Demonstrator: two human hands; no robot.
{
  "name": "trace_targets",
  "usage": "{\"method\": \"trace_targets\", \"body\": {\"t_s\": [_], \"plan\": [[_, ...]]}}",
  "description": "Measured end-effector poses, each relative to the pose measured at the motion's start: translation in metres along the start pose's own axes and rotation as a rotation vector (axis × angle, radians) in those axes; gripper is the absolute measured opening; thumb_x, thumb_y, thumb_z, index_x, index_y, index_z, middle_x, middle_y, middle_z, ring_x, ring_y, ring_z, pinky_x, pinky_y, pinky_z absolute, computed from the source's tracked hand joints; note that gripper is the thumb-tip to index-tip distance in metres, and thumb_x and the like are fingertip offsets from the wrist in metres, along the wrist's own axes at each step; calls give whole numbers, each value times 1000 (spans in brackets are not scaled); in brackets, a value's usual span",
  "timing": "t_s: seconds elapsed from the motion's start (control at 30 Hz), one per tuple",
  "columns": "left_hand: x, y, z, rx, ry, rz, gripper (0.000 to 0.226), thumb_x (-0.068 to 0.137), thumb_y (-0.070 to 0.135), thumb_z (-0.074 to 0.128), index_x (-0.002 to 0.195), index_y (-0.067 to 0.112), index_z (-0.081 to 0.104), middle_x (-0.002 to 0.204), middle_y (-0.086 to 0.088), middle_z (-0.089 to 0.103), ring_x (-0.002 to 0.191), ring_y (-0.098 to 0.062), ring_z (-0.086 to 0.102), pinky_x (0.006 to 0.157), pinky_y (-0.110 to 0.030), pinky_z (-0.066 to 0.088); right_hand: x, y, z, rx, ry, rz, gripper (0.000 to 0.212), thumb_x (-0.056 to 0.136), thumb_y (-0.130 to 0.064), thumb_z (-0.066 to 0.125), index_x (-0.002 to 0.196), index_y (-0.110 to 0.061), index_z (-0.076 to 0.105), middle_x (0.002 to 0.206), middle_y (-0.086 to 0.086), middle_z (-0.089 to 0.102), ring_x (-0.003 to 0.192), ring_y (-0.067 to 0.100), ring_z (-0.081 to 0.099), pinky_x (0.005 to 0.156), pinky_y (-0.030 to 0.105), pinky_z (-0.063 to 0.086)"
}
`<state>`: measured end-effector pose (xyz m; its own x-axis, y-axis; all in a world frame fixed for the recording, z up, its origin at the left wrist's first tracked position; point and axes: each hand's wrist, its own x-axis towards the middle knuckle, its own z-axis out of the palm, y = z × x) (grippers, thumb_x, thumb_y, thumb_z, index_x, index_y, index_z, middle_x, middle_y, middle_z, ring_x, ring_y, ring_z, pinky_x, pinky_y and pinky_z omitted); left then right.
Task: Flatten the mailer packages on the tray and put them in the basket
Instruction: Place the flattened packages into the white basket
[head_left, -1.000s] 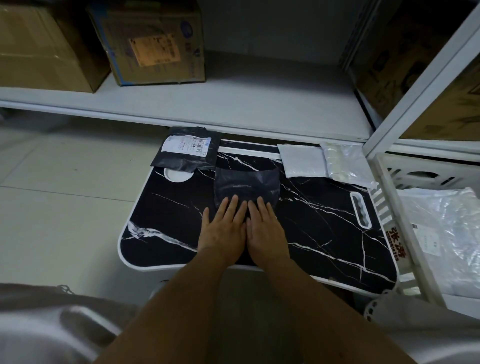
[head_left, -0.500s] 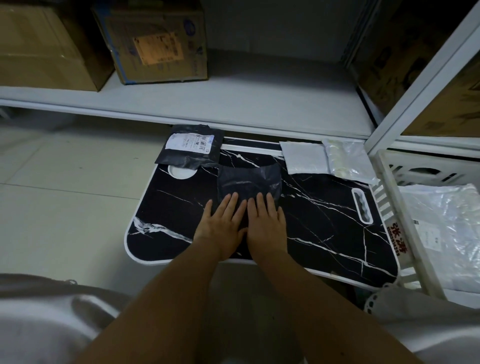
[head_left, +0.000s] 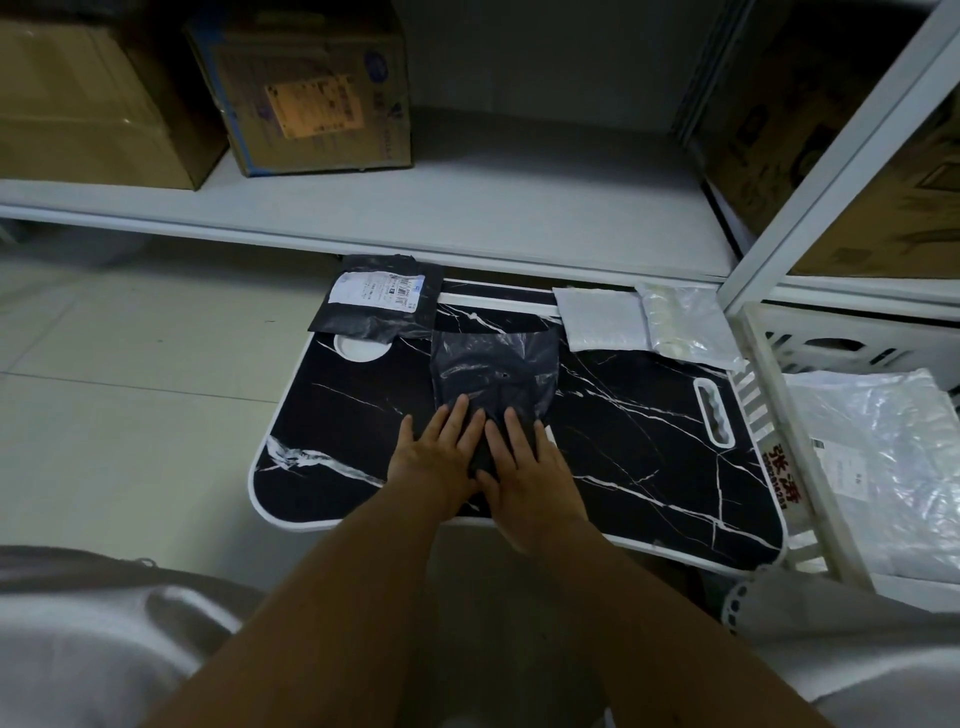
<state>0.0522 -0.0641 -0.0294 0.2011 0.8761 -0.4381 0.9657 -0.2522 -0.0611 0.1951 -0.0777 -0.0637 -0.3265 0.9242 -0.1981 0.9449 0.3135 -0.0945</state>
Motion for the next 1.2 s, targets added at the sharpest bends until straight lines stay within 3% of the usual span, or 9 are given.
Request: {"method": "trace_targets", "body": {"t_s": [0.17,0.27,0.37,0.47,0.57,0.63,0.8,1.03,1.2], "plan": [[2,-1,-3,-65,-8,2,79,97,52,34,149,25,-19,156,-2,-28,147,-19,-12,117,-56,4,-5,-2,-14,44,-42,10,90,72,-63,-17,154,-27,-10,161,2,-16,148,31,-13,121,46,4],[3,-4,-7,-85,5,16,78,96,56,35,151,27,-13,158,-1,-21,148,-20,-3,116,-58,6,-3,0,-20,85,-77,20,69,94,-61,4,154,-29,-6,162,-1,-12,149,30,-8,121,44,6],[2,-8,-16,-121,35,9,72,95,59,33,152,31,-2,161,1,-7,147,-23,10,116,-57,9,-1,3,-26,136,-9,31,62,95,-57,6,153,-34,13,162,-2,8,147,29,14,118,46,21],[-3,-9,-24,-199,113,-37,55,97,55,32,147,32,26,154,-6,22,135,-29,34,112,-52,24,-2,0,-37,131,129,45,65,93,-52,3,135,-30,48,147,1,44,131,28,45,104,44,39],[-5,-7,-29,-437,271,-208,40,100,43,35,130,18,45,130,-11,42,116,-29,48,96,-45,43,-1,0,-51,180,253,159,42,101,-39,27,126,-19,55,136,4,51,124,27,46,98,41,41],[-4,-6,-30,-584,308,-324,37,100,38,38,125,11,43,126,-15,44,113,-32,49,92,-46,46,2,2,-57,257,257,298,36,101,-33,38,131,-15,47,138,8,44,123,28,43,97,41,40],[-2,0,-28,-763,197,-422,39,100,37,37,124,8,35,129,-22,45,117,-39,48,93,-47,42,6,3,-61,510,131,598,47,98,-38,46,134,-9,37,137,15,41,125,33,41,95,46,41],[5,12,-21,-827,175,-428,63,95,39,51,143,15,18,135,-23,38,120,-39,46,93,-47,43,15,1,-54,670,114,671,57,90,-46,57,128,-8,36,130,18,46,117,37,50,92,45,45],[10,15,-24,-1003,179,-515,55,92,34,58,128,4,28,127,-24,50,114,-37,54,83,-41,44,17,1,-56,839,27,722,62,82,-47,68,122,-5,45,120,13,60,111,32,59,89,38,48]]}}
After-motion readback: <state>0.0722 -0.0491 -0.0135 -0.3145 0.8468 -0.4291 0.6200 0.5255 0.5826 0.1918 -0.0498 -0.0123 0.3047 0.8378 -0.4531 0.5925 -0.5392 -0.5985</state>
